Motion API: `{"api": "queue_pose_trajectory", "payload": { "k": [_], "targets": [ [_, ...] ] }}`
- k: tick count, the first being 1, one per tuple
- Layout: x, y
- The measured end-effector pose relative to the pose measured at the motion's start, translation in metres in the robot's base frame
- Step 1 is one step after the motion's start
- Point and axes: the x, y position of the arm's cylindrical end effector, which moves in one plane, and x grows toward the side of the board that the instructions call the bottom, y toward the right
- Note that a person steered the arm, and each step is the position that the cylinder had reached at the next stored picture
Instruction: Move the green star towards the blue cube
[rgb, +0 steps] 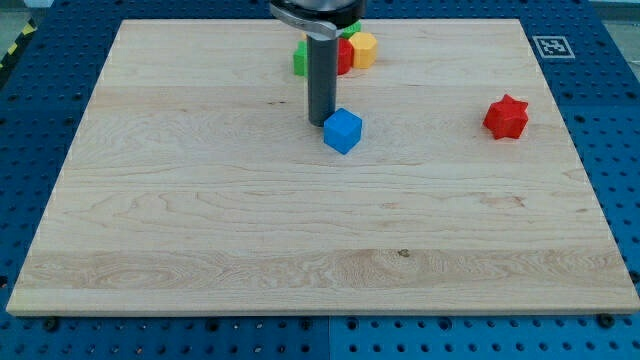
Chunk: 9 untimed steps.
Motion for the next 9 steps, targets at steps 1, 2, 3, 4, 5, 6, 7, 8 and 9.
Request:
{"api": "queue_pose_trajectory", "payload": {
  "k": [1,2,3,4,5,6,7,8,9],
  "targets": [
    [-0.019,-0.049],
    [-0.076,-0.063],
    [-0.126,-0.055],
    [-0.130,-0.037],
    [-0.130,-0.004],
    [-0.128,0.008],
    [-0.109,0.008],
    [-0.088,0.008],
    [-0.085,0.008]
  ]
}}
